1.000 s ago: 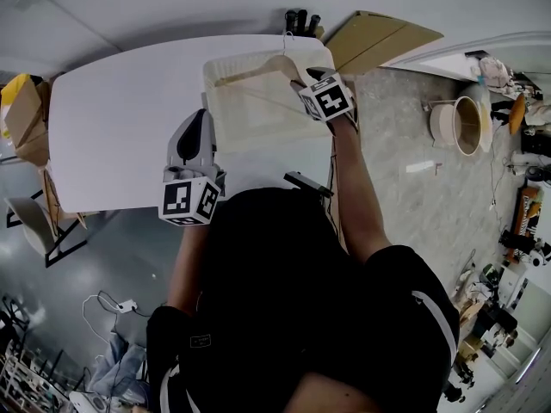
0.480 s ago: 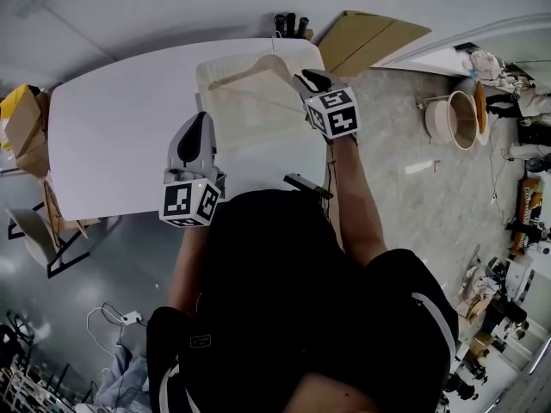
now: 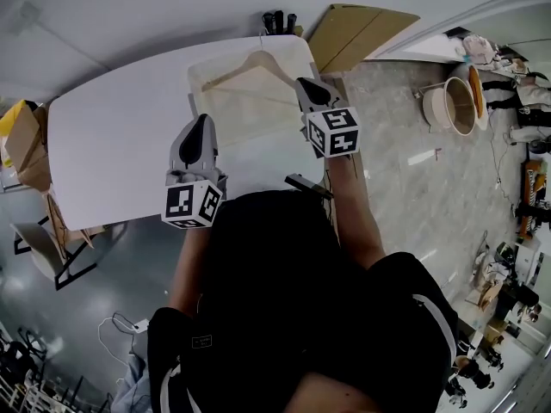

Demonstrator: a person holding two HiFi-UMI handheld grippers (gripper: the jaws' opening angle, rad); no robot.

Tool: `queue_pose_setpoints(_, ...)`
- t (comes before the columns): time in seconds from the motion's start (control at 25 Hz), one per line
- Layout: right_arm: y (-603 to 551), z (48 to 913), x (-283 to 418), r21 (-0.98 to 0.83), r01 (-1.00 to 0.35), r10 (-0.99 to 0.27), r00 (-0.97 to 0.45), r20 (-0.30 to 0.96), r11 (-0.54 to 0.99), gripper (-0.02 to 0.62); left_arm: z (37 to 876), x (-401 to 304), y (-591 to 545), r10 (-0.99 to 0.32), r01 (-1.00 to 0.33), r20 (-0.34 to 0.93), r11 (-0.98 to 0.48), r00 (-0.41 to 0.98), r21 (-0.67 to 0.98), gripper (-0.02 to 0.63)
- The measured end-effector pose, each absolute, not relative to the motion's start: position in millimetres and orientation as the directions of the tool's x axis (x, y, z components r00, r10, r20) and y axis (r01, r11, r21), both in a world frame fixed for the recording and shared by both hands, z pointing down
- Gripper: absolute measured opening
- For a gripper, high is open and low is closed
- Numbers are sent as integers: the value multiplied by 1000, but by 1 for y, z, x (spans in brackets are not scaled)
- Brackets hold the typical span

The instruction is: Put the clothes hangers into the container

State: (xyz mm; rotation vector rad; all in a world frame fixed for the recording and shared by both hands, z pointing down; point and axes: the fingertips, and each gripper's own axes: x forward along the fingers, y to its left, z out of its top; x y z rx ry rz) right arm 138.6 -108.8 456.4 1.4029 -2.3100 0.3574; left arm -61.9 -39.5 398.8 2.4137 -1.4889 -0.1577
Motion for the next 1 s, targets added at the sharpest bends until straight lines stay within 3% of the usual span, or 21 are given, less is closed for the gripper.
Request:
queue_pose_setpoints(0.64,-41,467,127,-130,-893,-805,-446,392,431,15,409,-56,-20,-880,-858,84,-429,468,282,4)
queue_pose_setpoints(1.0,-36,464,124,-91,-894,-814,-438,382,438,15,411,-48,-16,-867,-846,82,-453,491,281,3)
